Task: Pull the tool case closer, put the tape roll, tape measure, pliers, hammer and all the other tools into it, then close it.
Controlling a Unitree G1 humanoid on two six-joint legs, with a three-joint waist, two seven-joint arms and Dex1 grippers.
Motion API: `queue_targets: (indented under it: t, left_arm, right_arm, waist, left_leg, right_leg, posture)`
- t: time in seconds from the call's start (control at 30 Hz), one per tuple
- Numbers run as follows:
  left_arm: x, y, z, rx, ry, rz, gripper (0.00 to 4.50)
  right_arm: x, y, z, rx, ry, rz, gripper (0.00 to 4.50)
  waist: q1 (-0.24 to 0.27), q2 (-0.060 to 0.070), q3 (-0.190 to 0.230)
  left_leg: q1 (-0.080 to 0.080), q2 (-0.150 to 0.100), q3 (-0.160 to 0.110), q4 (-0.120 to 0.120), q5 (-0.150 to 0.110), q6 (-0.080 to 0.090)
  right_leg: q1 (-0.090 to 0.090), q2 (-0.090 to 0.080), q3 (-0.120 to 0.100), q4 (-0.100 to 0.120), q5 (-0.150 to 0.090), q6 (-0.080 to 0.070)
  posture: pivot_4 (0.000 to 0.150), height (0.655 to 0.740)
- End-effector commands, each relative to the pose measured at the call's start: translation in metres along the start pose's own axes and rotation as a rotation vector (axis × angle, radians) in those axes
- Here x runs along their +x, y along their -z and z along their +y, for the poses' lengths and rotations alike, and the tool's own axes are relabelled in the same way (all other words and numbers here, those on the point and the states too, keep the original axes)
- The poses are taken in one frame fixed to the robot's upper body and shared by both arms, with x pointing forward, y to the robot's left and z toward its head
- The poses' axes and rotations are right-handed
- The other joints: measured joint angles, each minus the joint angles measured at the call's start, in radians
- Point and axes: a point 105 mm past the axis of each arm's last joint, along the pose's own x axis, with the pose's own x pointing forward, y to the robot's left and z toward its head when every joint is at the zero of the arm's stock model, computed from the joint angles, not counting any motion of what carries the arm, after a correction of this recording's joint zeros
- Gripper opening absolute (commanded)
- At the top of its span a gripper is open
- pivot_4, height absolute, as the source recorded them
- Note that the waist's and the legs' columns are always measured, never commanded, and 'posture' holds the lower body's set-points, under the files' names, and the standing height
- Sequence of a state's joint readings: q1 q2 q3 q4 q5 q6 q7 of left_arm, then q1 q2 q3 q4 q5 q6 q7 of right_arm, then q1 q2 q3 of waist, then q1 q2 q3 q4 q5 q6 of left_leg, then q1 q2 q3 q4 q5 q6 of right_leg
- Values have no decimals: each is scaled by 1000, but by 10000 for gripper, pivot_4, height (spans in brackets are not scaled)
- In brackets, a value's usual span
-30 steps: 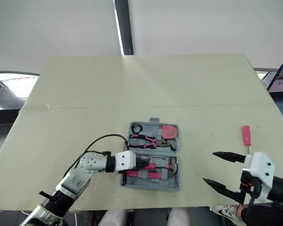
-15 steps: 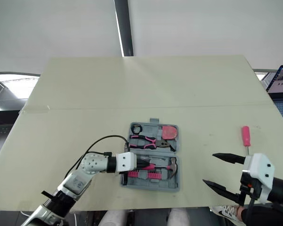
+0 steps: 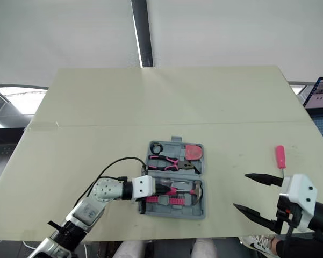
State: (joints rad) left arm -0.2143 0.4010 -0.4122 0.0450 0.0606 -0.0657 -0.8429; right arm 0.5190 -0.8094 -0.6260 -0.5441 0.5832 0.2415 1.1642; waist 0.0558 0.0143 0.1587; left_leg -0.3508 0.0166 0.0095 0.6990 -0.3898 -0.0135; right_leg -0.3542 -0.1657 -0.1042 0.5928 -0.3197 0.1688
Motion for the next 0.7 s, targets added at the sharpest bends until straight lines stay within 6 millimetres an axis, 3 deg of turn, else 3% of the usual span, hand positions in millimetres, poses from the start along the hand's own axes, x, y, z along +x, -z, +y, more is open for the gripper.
queue_targets:
  t: [0.03,0.33,0.47,0.7]
  left_arm:
    - [3,26,-14,-82,45,93,651]
    - [6,42,-29,-81,120,169,651]
    - [7,52,-34,-100,147,213,651]
    - [11,58,-40,-127,167,226,651]
  right_arm:
    - [-2,-9,1,-31,-8,-16,45000]
    - [-2,-9,1,-31,-6,-13,45000]
    - [-1,-10,1,-31,-4,-10,45000]
    - [-3,-10,1,-31,0,-4,45000]
  waist:
    - [0,1,-1]
    - [3,1,-2]
    - [6,1,-4]
    - [10,3,-15]
  left_leg:
    - [0,0,0,0,0,0]
    - [2,0,-1,0,0,0]
    - [16,0,0,-5,-1,1]
    - [16,0,0,-6,-1,1]
  right_leg:
    - [0,0,0,0,0,0]
    - [3,0,0,-1,0,0]
    - [17,0,-1,-6,0,0]
    - [18,0,-1,-7,0,0]
  posture:
    - [1500,7373]
    - [1500,7373]
    - [1500,7373]
    - [1500,7373]
